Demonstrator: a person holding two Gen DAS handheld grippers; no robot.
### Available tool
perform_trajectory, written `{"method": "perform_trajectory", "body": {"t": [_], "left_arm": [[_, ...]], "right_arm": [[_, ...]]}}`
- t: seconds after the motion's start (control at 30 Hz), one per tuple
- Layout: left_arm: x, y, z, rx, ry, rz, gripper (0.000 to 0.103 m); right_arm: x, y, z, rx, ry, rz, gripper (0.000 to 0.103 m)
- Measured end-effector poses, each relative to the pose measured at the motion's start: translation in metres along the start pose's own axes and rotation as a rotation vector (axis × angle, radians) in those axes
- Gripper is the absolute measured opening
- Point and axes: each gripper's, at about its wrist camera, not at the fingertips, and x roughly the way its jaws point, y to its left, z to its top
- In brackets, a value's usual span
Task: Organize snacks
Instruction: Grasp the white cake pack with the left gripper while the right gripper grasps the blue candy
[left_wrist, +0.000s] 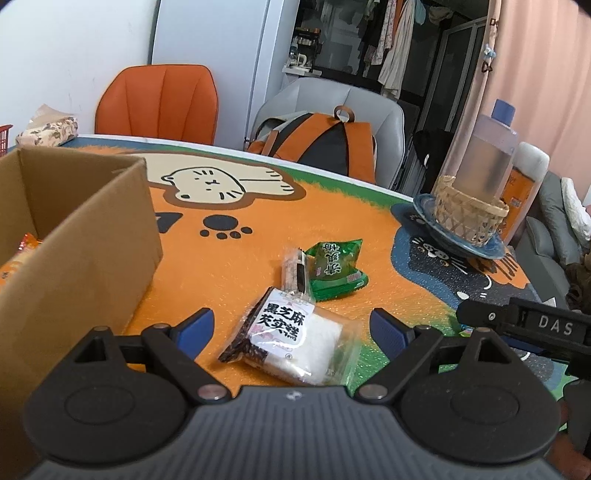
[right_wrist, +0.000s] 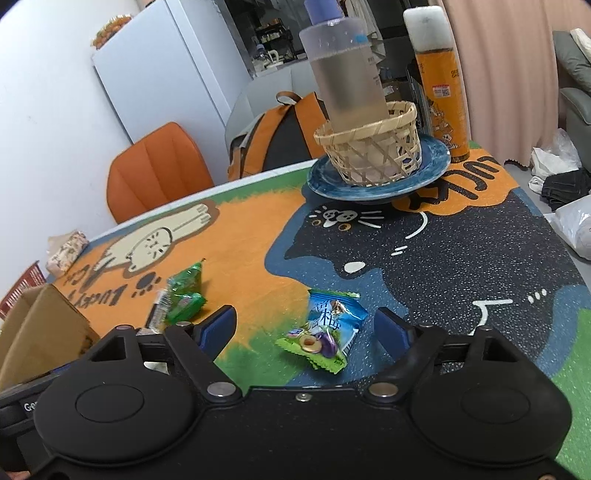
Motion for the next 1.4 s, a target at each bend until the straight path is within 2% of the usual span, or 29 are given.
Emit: {"method": "perform_trajectory", "body": {"t": [0.17, 0.2, 0.23, 0.27, 0.3, 0.33, 0.47, 0.8, 1.4], "left_arm": [[0.008, 0.0, -0.005, 0.01, 0.028, 0.009, 0.087], [0.009, -0.001, -0.005, 0.015, 0.028, 0.013, 0.084], [0.009, -0.001, -0.006, 0.018, 0.03, 0.014, 0.083], [0.008, 0.0, -0.006, 0.013, 0.035, 0.008, 0.076], [0.007, 0.0, -0.007, 0.005, 0.04, 0.001, 0.065], [0.006, 0.001, -0.007, -0.004, 0.048, -0.018, 0.063], [-0.002, 0.0, -0.012, 0.0, 0.044, -0.027, 0.056], [-0.031, 0.007, -0.018, -0.029, 0.03, -0.051, 0.054], [-0.097, 0.023, -0.001, -0.058, -0.115, -0.056, 0.054]], "right_arm": [[0.005, 0.0, -0.004, -0.015, 0.01, -0.029, 0.061], [0.005, -0.001, -0.004, -0.016, 0.015, -0.032, 0.048], [0.004, -0.001, -0.004, -0.014, 0.017, -0.033, 0.041], [0.004, -0.002, -0.004, -0.009, 0.019, -0.026, 0.041], [0.003, -0.002, -0.004, -0.006, 0.023, -0.016, 0.036], [0.002, -0.001, -0.005, -0.009, 0.032, -0.004, 0.03], [-0.005, 0.005, -0.013, -0.023, 0.037, 0.016, 0.03], [-0.031, 0.015, -0.021, -0.021, 0.004, 0.044, 0.029], [-0.072, 0.056, -0.017, -0.064, -0.076, 0.122, 0.029]]}}
